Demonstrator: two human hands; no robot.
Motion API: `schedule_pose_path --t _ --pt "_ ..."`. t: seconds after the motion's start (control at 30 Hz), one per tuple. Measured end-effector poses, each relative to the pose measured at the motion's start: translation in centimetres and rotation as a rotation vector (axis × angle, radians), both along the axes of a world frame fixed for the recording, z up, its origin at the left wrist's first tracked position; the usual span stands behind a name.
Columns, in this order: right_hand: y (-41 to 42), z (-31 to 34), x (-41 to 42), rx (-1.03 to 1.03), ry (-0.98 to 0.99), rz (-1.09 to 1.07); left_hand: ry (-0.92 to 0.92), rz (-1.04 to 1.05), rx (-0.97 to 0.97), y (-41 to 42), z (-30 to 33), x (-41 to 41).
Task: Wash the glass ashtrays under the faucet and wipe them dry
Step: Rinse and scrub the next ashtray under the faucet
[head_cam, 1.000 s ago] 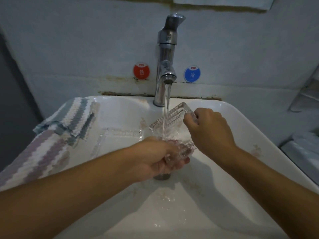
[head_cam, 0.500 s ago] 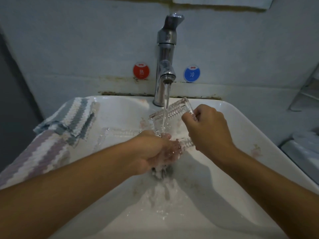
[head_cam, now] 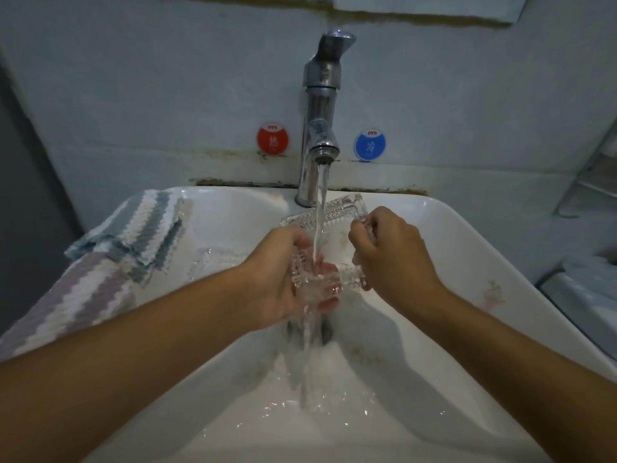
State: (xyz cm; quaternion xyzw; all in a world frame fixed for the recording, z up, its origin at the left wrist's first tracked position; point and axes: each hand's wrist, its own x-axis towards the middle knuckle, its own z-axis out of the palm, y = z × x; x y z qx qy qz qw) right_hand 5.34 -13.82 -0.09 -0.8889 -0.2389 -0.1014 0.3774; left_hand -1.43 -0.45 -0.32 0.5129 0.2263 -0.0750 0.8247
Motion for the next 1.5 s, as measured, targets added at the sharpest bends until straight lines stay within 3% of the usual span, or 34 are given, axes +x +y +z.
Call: schedule_pose_path --t 0.53,0.73,0.87,0.97,1.2,1.5 --pt "0.1 -0.9 -0.5 0.102 0.289 0.182 -0.057 0.083 -0.049 0.8 -0.7 0.4" --pt "1.0 -2.0 -0.8 0.166 0.289 0.01 -0.17 0.11 -0.116 -0.3 -0.6 0.4" --pt "1.1 -2.3 -1.2 0.128 0.45 0.007 -0.186 0.182 -0.151 -0.2 -0.6 0.6" --pt "1.0 -2.1 -1.3 0.209 0.584 0.077 -0.191 0.153 -0.1 -0.1 -0.5 0.5" --pt "1.0 -1.8 -0.6 0.262 0.554 0.027 -0.133 0.166 -0.077 -0.5 0.2 0.1" --pt "0.4 -1.5 -0.7 0.075 0.587 0.121 0.054 0.273 0.153 0.4 0.3 -0.2"
